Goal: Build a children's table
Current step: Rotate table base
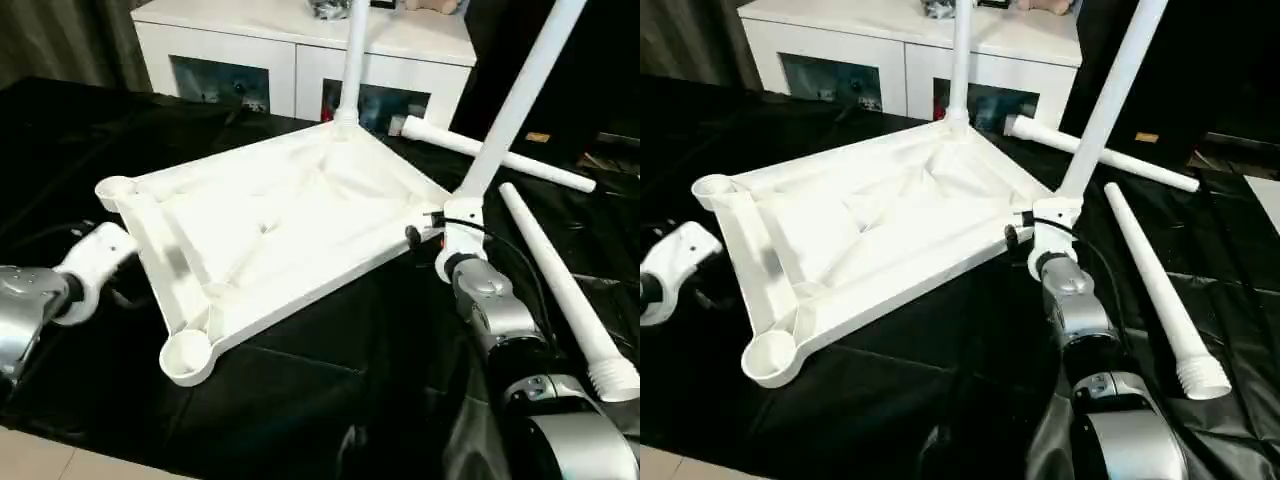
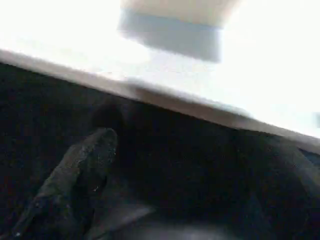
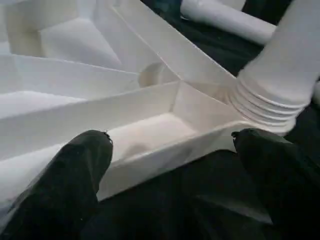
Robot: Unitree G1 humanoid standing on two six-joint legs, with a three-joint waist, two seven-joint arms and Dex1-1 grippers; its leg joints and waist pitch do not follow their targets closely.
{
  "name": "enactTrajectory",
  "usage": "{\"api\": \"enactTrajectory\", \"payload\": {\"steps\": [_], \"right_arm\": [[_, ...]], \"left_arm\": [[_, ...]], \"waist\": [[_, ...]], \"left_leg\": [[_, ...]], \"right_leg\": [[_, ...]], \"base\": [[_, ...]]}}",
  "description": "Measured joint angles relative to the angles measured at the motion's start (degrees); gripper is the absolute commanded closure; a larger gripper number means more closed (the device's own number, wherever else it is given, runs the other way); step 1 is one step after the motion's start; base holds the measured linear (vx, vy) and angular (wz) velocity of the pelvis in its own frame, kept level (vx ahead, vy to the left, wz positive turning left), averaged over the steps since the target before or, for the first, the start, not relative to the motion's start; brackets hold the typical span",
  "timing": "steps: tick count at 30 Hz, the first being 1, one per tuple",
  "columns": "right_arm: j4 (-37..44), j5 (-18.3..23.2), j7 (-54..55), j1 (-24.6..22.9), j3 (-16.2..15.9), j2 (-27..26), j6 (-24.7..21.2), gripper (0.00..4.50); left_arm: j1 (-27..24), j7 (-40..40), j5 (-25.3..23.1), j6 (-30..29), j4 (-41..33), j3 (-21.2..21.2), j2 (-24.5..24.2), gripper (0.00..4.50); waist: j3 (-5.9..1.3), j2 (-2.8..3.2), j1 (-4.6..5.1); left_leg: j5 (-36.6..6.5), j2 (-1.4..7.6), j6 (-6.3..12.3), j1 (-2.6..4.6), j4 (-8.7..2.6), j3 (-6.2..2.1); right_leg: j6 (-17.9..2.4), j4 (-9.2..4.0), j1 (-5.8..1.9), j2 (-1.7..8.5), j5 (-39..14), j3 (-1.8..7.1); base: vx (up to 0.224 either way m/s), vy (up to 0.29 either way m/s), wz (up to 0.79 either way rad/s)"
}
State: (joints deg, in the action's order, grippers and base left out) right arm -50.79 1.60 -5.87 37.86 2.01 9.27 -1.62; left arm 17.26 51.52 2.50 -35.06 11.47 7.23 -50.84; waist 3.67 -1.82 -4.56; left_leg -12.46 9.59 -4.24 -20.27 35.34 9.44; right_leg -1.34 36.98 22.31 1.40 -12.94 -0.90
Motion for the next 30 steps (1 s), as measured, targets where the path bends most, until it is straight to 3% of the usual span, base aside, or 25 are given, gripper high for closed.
{"api": "enactTrajectory", "payload": {"steps": [12,19,22,30], "right_arm": [[-1.8,0.5,-9.3,-0.2,-1.4,-3.7,2.5,0.00],[-0.9,1.0,-13.3,-1.3,-1.5,-5.2,3.7,0.00],[0.5,1.8,-16.4,-2.3,-2.5,-8.7,3.7,0.00],[3.2,2.3,-21.8,-4.4,-5.0,-11.1,4.2,0.00]], "left_arm": [[-5.7,8.8,7.2,-7.1,-16.6,1.1,-0.7,0.07],[-5.7,9.1,7.8,-9.6,-19.9,2.2,0.1,0.07],[-5.7,8.3,7.9,-10.7,-22.2,3.4,2.6,0.07],[-5.4,7.6,9.0,-12.1,-25.5,5.7,5.0,0.07]], "waist": [[-0.08,-0.33,-0.44],[-0.11,-0.37,-0.18],[-0.12,-0.38,-0.20],[-0.10,-0.35,-0.09]], "left_leg": [[0.0,0.27,0.00,0.00,0.00,0.45],[0.0,0.29,0.00,0.12,0.00,0.45],[0.0,0.29,0.00,0.13,0.00,0.45],[0.0,0.30,-0.01,0.20,-0.01,0.45]], "right_leg": [[0.0,-0.01,-0.01,0.02,0.0,-0.01],[0.0,0.04,-0.06,0.01,0.0,-0.01],[0.0,0.02,-0.08,0.02,0.0,-0.01],[-0.1,0.04,-0.12,0.02,0.0,-0.01]], "base": [[0.000,0.000,0.00],[0.000,0.000,0.00],[0.000,0.000,0.00],[0.000,0.000,0.00]]}}
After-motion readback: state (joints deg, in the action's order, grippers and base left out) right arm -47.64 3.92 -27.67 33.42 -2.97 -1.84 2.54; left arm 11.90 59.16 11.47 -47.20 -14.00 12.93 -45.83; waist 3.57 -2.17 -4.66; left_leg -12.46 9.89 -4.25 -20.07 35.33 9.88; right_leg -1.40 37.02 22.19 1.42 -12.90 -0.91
